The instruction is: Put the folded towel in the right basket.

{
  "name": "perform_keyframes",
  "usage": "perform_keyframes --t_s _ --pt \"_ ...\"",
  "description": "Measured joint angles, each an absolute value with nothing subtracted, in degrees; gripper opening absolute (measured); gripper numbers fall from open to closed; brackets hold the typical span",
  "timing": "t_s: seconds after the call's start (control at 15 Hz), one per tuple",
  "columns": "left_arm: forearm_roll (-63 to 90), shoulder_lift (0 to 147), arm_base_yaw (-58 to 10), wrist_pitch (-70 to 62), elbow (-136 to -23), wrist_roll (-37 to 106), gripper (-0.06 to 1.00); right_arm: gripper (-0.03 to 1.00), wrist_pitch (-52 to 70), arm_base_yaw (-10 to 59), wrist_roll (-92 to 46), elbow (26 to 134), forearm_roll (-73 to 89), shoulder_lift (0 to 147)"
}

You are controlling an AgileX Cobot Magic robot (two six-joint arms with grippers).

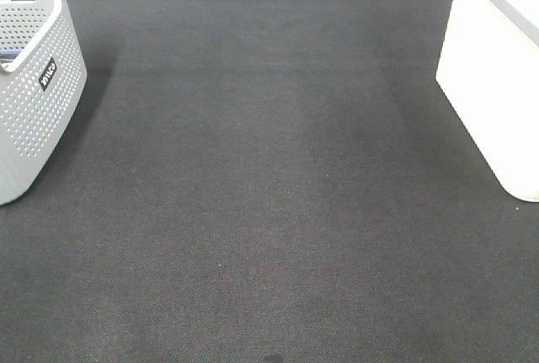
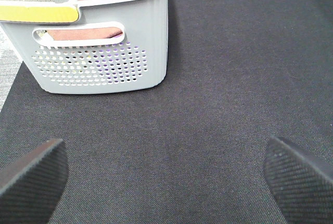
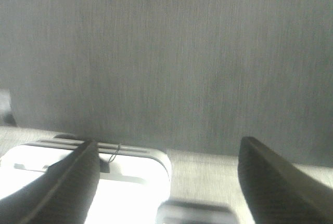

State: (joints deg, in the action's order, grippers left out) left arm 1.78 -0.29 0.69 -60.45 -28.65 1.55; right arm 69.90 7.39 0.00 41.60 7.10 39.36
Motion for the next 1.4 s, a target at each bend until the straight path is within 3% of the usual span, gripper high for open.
perform_keyframes --t_s 0.27,0.53,1.4 --pt "1.8 -0.3 0.7 -60.4 -28.6 1.5 0.97 0.7 67.9 7.4 -0.7 32.1 7.1 17.7" --pt "1.8 -0.3 0.7 -60.4 -28.6 1.5 0.97 0.7 63.4 7.4 -4.9 30.0 7.1 4.6" --pt "1.8 -0.3 0.7 -60.4 -28.6 1.5 0.97 0.7 61.5 7.4 -5.1 28.9 6.7 2.6"
